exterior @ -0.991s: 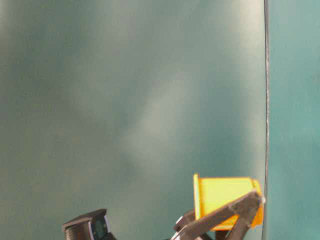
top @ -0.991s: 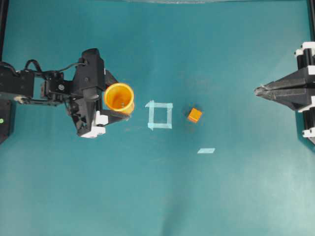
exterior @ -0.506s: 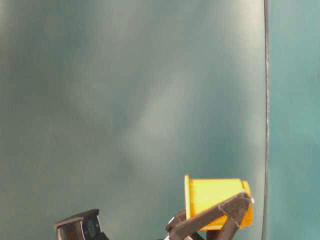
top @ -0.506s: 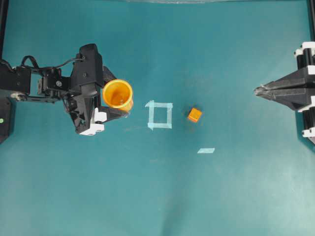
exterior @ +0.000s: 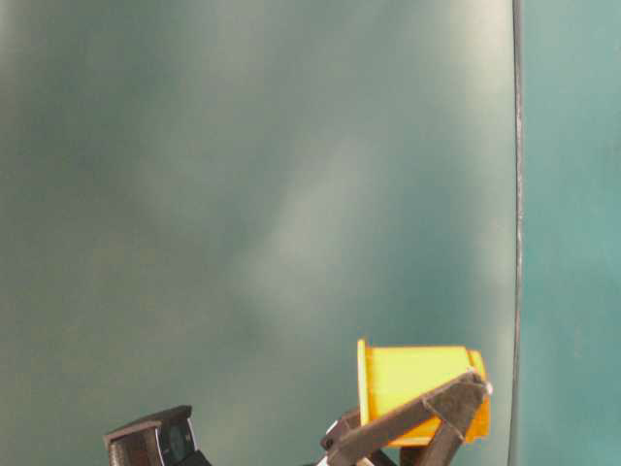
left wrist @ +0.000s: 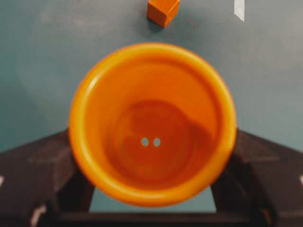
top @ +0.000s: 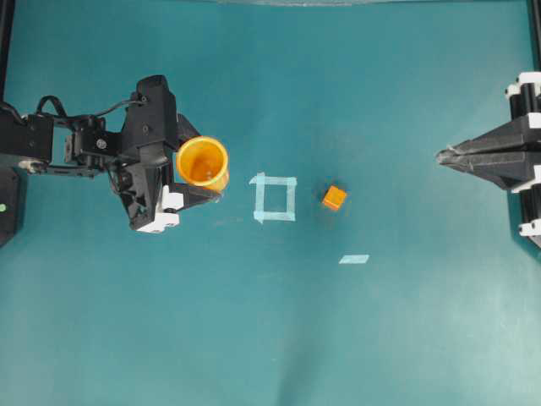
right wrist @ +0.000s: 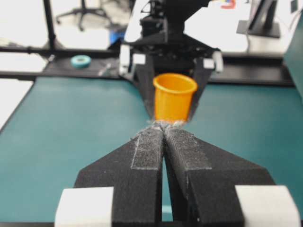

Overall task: Lift the orange cup with left arm.
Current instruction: 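Hold the orange cup raised above the table with the left gripper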

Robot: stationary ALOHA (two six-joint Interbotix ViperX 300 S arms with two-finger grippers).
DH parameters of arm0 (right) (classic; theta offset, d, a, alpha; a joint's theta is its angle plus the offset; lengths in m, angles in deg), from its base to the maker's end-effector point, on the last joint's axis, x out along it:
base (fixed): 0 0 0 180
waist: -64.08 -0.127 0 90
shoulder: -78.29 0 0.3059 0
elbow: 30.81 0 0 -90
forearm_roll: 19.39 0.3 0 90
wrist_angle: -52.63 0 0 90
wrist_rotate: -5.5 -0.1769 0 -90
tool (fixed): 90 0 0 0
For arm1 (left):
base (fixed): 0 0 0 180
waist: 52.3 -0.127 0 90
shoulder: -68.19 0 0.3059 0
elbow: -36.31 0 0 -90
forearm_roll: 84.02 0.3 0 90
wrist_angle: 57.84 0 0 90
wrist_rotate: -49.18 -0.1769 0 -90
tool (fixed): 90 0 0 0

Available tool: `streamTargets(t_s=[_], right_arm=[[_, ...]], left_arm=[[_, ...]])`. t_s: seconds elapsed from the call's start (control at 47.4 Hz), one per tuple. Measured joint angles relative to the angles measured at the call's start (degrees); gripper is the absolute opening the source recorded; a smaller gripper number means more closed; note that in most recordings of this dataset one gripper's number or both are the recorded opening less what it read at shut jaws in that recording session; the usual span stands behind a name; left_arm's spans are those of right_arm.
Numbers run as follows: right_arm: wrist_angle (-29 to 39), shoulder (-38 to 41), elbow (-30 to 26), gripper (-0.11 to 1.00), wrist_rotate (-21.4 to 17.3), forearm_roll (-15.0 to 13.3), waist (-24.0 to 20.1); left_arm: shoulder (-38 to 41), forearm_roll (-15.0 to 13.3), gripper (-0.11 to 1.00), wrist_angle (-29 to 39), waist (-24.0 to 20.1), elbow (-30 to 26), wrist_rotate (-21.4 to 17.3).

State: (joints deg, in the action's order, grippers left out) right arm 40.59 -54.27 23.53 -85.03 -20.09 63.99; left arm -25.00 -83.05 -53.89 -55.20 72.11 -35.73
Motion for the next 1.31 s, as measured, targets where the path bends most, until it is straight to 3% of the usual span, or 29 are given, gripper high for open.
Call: streamTargets(t_s=[1.307], right_arm=[[0.0,0.1,0.0,0.0,0.0,0.0,0.0]], left_arm=[[0.0,0.1,0.64,0.1,0.1,0.0,0.0]])
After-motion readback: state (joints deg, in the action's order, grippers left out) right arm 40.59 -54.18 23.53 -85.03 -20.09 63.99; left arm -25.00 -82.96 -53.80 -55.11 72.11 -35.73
